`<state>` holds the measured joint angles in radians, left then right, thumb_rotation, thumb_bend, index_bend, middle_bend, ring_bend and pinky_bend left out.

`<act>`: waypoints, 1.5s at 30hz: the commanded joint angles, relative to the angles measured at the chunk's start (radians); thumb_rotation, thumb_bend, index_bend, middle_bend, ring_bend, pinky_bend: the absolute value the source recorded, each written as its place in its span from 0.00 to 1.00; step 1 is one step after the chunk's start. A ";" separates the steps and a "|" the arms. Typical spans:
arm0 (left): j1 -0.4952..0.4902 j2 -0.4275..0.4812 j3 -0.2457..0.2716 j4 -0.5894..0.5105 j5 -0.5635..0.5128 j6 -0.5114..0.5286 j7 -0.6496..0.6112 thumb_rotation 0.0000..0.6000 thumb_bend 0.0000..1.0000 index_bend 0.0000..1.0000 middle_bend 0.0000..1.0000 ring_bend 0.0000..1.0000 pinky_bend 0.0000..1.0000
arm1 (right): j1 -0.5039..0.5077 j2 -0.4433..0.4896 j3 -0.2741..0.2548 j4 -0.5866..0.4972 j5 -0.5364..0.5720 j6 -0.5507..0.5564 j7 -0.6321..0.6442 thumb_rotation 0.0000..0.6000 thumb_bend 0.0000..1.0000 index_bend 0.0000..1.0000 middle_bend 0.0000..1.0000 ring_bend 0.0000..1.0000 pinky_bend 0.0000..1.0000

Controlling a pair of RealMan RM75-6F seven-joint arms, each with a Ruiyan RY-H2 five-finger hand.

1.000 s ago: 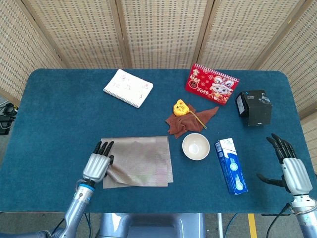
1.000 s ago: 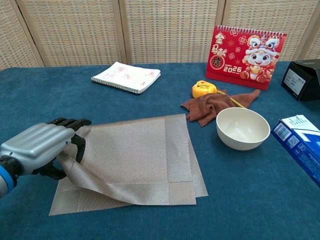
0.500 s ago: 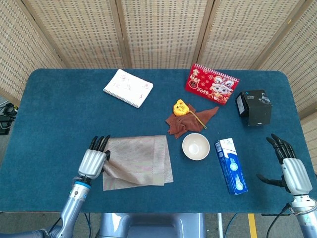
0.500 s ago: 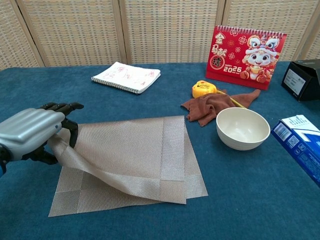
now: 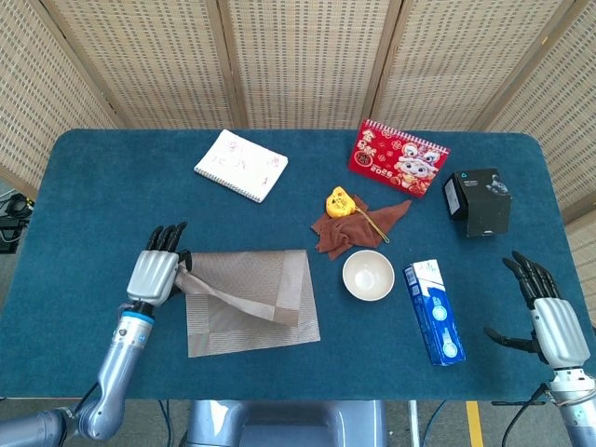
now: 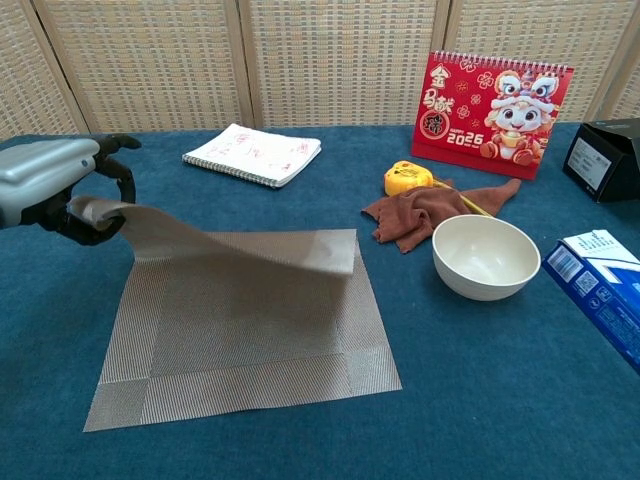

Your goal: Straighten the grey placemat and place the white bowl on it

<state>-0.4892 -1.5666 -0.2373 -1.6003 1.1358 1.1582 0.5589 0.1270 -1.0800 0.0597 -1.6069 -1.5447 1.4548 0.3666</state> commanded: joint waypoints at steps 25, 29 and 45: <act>-0.313 -0.209 -0.097 0.645 -0.250 -0.226 0.108 1.00 0.43 0.39 0.00 0.00 0.00 | 0.015 -0.032 0.022 0.052 0.059 -0.047 -0.017 1.00 0.13 0.09 0.00 0.00 0.00; -0.322 -0.217 -0.100 0.672 -0.278 -0.230 0.125 1.00 0.35 0.19 0.00 0.00 0.00 | 0.013 -0.031 0.021 0.050 0.055 -0.042 -0.017 1.00 0.13 0.09 0.00 0.00 0.00; -0.231 -0.074 -0.062 0.509 -0.215 -0.115 0.028 1.00 0.23 0.00 0.00 0.00 0.00 | 0.018 -0.037 0.019 0.054 0.058 -0.059 -0.023 1.00 0.13 0.09 0.00 0.00 0.00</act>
<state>-0.7491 -1.6742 -0.3184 -1.0472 0.8939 1.0135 0.6128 0.1452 -1.1165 0.0791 -1.5532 -1.4863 1.3960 0.3443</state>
